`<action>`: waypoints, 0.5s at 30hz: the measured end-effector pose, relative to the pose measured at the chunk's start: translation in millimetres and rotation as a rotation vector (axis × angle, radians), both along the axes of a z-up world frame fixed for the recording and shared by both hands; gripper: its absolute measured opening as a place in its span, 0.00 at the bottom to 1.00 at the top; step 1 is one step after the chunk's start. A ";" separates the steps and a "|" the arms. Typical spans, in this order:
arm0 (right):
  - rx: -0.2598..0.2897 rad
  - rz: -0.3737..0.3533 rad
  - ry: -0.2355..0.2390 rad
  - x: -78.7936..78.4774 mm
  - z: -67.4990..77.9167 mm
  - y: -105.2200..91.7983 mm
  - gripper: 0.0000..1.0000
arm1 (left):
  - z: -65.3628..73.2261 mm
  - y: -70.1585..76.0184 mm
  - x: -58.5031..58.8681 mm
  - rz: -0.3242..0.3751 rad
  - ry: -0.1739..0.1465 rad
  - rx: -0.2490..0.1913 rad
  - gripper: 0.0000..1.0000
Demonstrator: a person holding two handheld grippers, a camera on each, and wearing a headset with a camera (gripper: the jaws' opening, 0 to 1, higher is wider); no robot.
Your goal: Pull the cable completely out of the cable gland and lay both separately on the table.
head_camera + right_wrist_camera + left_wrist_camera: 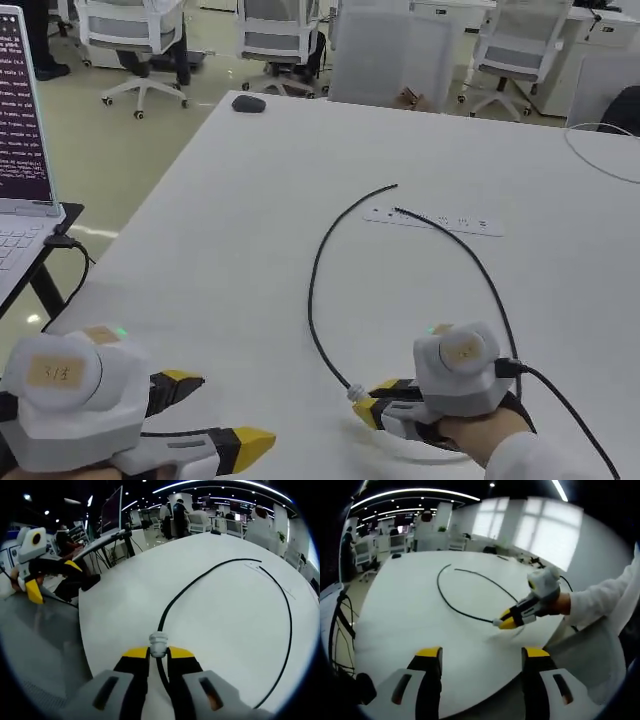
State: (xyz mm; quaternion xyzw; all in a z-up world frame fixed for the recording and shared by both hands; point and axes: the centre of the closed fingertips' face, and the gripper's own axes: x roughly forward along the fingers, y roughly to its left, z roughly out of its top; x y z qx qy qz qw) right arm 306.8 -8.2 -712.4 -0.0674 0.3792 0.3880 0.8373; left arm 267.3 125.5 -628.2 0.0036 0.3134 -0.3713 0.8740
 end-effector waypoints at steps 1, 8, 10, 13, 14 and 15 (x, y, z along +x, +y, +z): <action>0.001 0.012 -0.005 -1.8 3.2 0.3 0.12 | 0.6 -1.3 -0.3 -0.008 -0.008 0.003 0.64; 0.026 0.077 -0.044 -14.9 32.0 3.1 0.11 | 3.7 -5.3 -0.1 -0.041 -0.043 0.008 0.62; 0.021 0.105 -0.059 -19.1 39.0 3.6 0.11 | 7.3 -7.6 -0.2 -0.053 -0.063 0.000 0.61; 0.008 0.140 -0.089 -24.9 50.3 3.5 0.11 | 12.9 -10.9 -1.3 -0.067 -0.093 -0.007 0.60; 0.007 0.145 -0.094 -25.7 51.9 3.5 0.11 | 14.7 -11.9 -1.6 -0.071 -0.102 -0.010 0.59; 0.005 0.159 -0.108 -27.9 57.2 3.6 0.11 | 16.7 -13.2 -1.2 -0.080 -0.113 -0.015 0.58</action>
